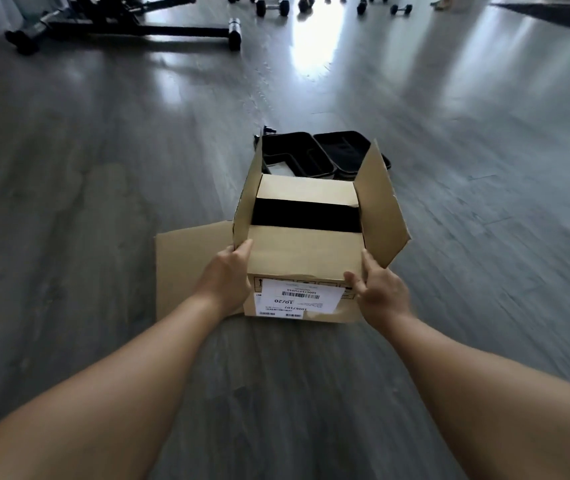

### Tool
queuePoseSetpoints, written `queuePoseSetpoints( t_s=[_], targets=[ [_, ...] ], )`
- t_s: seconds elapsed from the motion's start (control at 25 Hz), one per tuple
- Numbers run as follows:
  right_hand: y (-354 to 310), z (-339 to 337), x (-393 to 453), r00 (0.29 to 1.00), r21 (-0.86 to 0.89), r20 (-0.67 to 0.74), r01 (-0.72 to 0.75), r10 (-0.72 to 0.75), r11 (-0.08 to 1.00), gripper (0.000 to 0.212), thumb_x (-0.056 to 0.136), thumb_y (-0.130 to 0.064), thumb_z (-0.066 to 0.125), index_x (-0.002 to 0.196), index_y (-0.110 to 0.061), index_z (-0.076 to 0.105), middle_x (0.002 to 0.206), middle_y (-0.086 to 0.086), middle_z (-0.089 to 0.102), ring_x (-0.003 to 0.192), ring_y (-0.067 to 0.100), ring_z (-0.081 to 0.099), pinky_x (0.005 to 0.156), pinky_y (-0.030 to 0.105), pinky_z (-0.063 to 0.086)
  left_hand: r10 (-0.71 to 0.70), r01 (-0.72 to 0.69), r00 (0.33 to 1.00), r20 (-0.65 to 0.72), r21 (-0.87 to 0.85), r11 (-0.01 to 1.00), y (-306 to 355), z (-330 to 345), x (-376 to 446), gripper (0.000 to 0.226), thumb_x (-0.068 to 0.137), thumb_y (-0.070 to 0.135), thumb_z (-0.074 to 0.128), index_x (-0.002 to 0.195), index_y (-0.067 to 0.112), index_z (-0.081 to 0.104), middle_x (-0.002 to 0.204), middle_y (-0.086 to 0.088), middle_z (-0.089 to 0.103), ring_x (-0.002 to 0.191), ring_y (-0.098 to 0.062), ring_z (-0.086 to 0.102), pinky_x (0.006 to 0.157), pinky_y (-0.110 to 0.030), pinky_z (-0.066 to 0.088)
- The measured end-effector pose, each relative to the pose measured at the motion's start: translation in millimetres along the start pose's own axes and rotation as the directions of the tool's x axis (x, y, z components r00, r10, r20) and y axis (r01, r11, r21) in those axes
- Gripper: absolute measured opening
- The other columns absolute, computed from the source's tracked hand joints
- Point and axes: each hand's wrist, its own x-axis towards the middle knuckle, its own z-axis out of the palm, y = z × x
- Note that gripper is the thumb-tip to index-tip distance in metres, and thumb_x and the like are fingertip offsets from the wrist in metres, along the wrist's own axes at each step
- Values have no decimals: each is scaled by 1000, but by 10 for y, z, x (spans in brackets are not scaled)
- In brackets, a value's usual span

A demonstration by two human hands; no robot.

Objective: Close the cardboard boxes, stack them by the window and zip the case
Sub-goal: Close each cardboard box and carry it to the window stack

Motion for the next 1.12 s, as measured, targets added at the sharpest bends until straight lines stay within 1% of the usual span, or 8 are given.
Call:
queuePoseSetpoints(
  t_s=[0.12, 0.2, 0.32, 0.4, 0.56, 0.72, 0.92, 1.12],
  targets=[
    [295, -168, 39, 992, -77, 14, -125, 127, 989, 63, 99, -52, 51, 154, -28, 32, 134, 21, 59, 121, 41, 56, 94, 45, 45, 39, -35, 991, 132, -33, 999, 223, 230, 123, 61, 89, -2, 48, 148, 12, 41, 119, -24, 62, 112, -41, 59, 91, -36, 49],
    [342, -224, 24, 984, -211, -29, -180, 178, 961, 52, 98, -57, 46, 140, -28, 44, 121, 21, 66, 110, 43, 62, 80, 45, 48, 40, -56, 984, 175, 87, 995, 294, 314, 143, 55, 94, 8, 47, 147, 14, 39, 108, -24, 65, 101, -43, 64, 81, -41, 54],
    [195, -121, -50, 991, -305, -126, -80, 43, 949, 26, 102, -42, 43, 93, -18, 48, 97, 20, 71, 91, 43, 67, 64, 39, 39, 39, -96, 989, 142, 424, 901, 361, 303, 106, 50, 95, 17, 47, 145, 14, 41, 99, -17, 70, 89, -38, 69, 63, -36, 47],
    [65, -14, -82, 991, -321, -113, 35, -75, 946, 17, 101, -23, 46, 85, -17, 46, 92, 15, 69, 87, 40, 67, 62, 37, 40, 123, -182, 982, 143, 537, 824, 419, 288, 55, 22, 94, 17, 47, 114, 14, 55, 88, -11, 73, 81, -34, 72, 56, -32, 45],
    [-75, 91, 24, 959, -423, -133, 173, -250, 889, 8, 90, -12, 60, 92, -8, 66, 101, 10, 57, 101, 34, 53, 82, 41, 47, 220, -315, 947, 233, 543, 778, 478, 241, 27, 5, 94, 13, 42, 93, 15, 46, 89, -9, 69, 85, -32, 72, 58, -30, 44],
    [-42, 113, 107, 976, -461, -95, 130, -195, 878, 25, 93, -35, 54, 105, -18, 67, 124, 12, 55, 132, 37, 37, 119, 59, 9, 423, -550, 835, 352, 508, 663, 530, 295, 43, 10, 94, 10, 30, 93, 16, 37, 104, -9, 49, 98, -25, 53, 84, -30, 46],
    [42, 77, 155, 997, -444, -25, 49, -67, 895, 46, 90, -57, 44, 126, -31, 55, 148, 12, 42, 144, 41, 22, 112, 73, 9, 368, -401, 916, 159, 387, 831, 556, 351, 77, 15, 91, 13, 46, 101, 7, 55, 117, -13, 50, 113, -29, 48, 88, -39, 52],
    [105, 33, 262, 1000, -456, 4, -12, 16, 890, 74, 84, -73, 33, 151, -41, 26, 164, 18, 16, 149, 41, 14, 108, 66, 23, 123, -143, 989, 84, 293, 945, 415, 445, 160, 38, 91, 41, 55, 111, 8, 54, 136, -15, 40, 133, -30, 29, 106, -44, 40]
  ],
)
